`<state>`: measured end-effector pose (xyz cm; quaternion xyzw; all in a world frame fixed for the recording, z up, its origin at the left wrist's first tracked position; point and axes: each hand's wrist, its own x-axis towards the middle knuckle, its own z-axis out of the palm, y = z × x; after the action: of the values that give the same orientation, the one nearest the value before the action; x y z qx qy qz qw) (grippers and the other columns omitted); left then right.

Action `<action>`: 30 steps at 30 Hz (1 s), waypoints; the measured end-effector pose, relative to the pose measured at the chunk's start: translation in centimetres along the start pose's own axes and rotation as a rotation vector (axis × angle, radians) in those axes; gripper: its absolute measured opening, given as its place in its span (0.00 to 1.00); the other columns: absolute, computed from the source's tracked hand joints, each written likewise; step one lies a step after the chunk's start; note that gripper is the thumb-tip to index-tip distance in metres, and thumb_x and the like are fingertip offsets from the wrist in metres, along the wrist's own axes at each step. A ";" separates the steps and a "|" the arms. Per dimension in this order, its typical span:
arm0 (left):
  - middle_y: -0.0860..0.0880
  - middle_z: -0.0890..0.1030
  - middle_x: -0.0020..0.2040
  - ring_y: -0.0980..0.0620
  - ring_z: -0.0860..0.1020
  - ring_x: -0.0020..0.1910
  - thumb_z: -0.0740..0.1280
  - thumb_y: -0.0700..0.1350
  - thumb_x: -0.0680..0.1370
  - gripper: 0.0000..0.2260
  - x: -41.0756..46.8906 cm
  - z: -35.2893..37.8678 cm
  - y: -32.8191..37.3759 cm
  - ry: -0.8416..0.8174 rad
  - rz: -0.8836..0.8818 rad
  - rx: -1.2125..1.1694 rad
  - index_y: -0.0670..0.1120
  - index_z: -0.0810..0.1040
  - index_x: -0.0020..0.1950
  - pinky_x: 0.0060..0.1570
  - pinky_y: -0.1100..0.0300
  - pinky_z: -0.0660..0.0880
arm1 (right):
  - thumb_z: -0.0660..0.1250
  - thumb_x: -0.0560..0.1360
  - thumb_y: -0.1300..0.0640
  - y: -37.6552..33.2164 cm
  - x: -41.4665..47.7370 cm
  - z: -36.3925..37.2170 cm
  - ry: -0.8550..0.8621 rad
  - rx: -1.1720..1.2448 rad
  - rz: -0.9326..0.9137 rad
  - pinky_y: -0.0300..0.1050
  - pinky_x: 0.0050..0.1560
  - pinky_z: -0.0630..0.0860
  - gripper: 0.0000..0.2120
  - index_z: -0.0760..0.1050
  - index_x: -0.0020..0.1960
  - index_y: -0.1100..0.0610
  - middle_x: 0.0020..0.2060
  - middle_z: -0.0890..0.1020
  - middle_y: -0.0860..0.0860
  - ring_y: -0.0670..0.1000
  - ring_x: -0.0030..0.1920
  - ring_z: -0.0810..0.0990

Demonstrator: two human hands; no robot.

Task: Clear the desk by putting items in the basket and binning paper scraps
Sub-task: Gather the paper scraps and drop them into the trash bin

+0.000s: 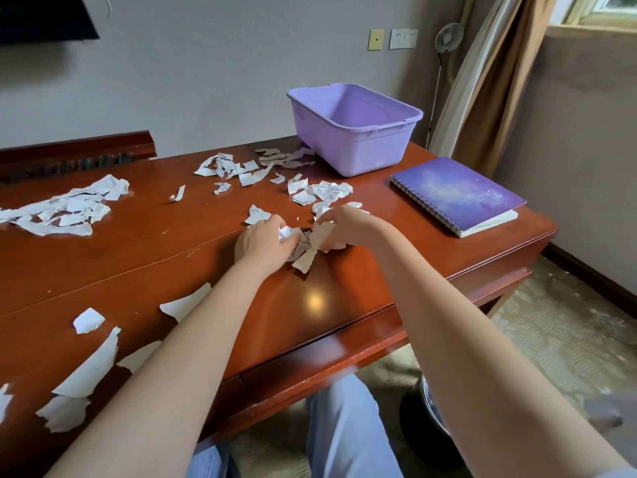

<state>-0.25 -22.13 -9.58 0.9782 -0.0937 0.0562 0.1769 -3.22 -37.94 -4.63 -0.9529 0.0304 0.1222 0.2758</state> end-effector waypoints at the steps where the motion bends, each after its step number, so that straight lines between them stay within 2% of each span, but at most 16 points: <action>1: 0.47 0.78 0.57 0.46 0.76 0.55 0.59 0.59 0.78 0.17 -0.1 0.1 -0.1 0.018 0.006 -0.003 0.49 0.71 0.60 0.49 0.54 0.76 | 0.72 0.71 0.59 0.0 0.2 0.1 -0.006 -0.005 0.009 0.37 0.32 0.70 0.25 0.73 0.67 0.51 0.53 0.74 0.52 0.52 0.46 0.74; 5: 0.46 0.73 0.61 0.46 0.72 0.60 0.59 0.58 0.78 0.19 -0.1 0.3 0.1 0.017 0.011 0.004 0.47 0.70 0.62 0.50 0.57 0.69 | 0.71 0.72 0.59 -0.2 0.6 0.2 -0.033 -0.066 0.016 0.39 0.36 0.72 0.25 0.71 0.68 0.53 0.56 0.76 0.54 0.52 0.46 0.74; 8: 0.45 0.69 0.64 0.45 0.70 0.62 0.58 0.59 0.78 0.21 -0.1 0.3 0.0 0.004 0.021 0.026 0.45 0.69 0.64 0.54 0.56 0.68 | 0.70 0.73 0.58 -0.1 0.8 0.3 -0.042 -0.075 0.025 0.38 0.34 0.70 0.25 0.69 0.68 0.56 0.49 0.75 0.53 0.52 0.45 0.74; 10: 0.45 0.68 0.65 0.45 0.70 0.63 0.58 0.58 0.79 0.21 -0.2 0.3 -0.1 0.005 0.036 0.031 0.44 0.69 0.64 0.56 0.56 0.69 | 0.72 0.71 0.58 0.4 0.9 0.4 -0.027 0.011 0.031 0.40 0.40 0.70 0.26 0.70 0.67 0.58 0.49 0.74 0.51 0.51 0.46 0.72; 13: 0.45 0.71 0.64 0.47 0.72 0.60 0.58 0.55 0.80 0.19 -0.3 0.1 0.0 0.023 0.048 0.009 0.43 0.70 0.64 0.52 0.58 0.70 | 0.70 0.72 0.58 1.4 0.4 0.8 0.009 0.110 0.008 0.37 0.34 0.68 0.17 0.75 0.59 0.60 0.39 0.76 0.49 0.47 0.38 0.73; 16: 0.46 0.77 0.58 0.49 0.75 0.51 0.57 0.53 0.81 0.16 -0.4 -0.2 0.2 0.036 0.008 -0.057 0.43 0.72 0.60 0.40 0.63 0.70 | 0.68 0.73 0.57 2.5 -0.3 1.8 0.109 0.272 -0.037 0.38 0.33 0.65 0.04 0.76 0.45 0.58 0.34 0.76 0.48 0.47 0.34 0.71; 18: 0.45 0.79 0.52 0.52 0.74 0.44 0.57 0.52 0.81 0.14 -0.6 -0.4 0.3 0.041 0.000 -0.085 0.43 0.72 0.57 0.37 0.64 0.69 | 0.68 0.72 0.58 3.1 -0.6 2.6 0.202 0.393 -0.064 0.40 0.34 0.65 0.04 0.74 0.40 0.57 0.34 0.76 0.51 0.48 0.34 0.71; 21: 0.43 0.78 0.57 0.49 0.76 0.49 0.56 0.51 0.81 0.15 -0.9 -0.7 0.6 0.058 -0.027 -0.147 0.42 0.72 0.62 0.42 0.63 0.71 | 0.68 0.70 0.57 3.4 -0.5 3.5 0.313 0.445 -0.081 0.44 0.37 0.68 0.06 0.76 0.44 0.60 0.36 0.78 0.52 0.50 0.36 0.73; 23: 0.42 0.77 0.61 0.46 0.76 0.57 0.56 0.50 0.82 0.17 -1.0 -0.9 0.8 0.071 -0.062 -0.202 0.41 0.70 0.66 0.45 0.62 0.71 | 0.68 0.71 0.58 3.3 -0.6 3.6 0.363 0.514 -0.084 0.42 0.35 0.68 0.04 0.75 0.42 0.58 0.35 0.77 0.51 0.49 0.34 0.72; 25: 0.41 0.76 0.62 0.45 0.76 0.60 0.57 0.49 0.82 0.18 -1.2 -1.2 0.9 0.094 -0.095 -0.260 0.41 0.69 0.67 0.46 0.62 0.73 | 0.68 0.72 0.60 3.5 -0.7 3.5 0.409 0.605 -0.084 0.39 0.33 0.66 0.04 0.74 0.42 0.59 0.34 0.76 0.50 0.48 0.34 0.71; 28: 0.41 0.76 0.62 0.46 0.76 0.59 0.57 0.48 0.82 0.17 -1.5 -1.6 0.8 0.122 -0.124 -0.355 0.40 0.69 0.68 0.46 0.63 0.74 | 0.68 0.72 0.61 3.8 -0.8 3.5 0.447 0.681 -0.091 0.41 0.34 0.66 0.07 0.74 0.45 0.65 0.35 0.76 0.53 0.49 0.35 0.71; 30: 0.43 0.78 0.53 0.48 0.76 0.51 0.58 0.47 0.82 0.13 -1.6 -1.6 0.8 0.131 -0.112 -0.402 0.42 0.72 0.62 0.40 0.65 0.72 | 0.68 0.71 0.61 3.9 -0.8 3.6 0.451 0.708 -0.088 0.42 0.34 0.66 0.07 0.74 0.44 0.65 0.35 0.75 0.54 0.50 0.35 0.71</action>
<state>-2.08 -21.99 -8.02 0.9212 -0.0368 0.0901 0.3768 -5.27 -39.33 -9.44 -0.8026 0.0896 -0.1193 0.5775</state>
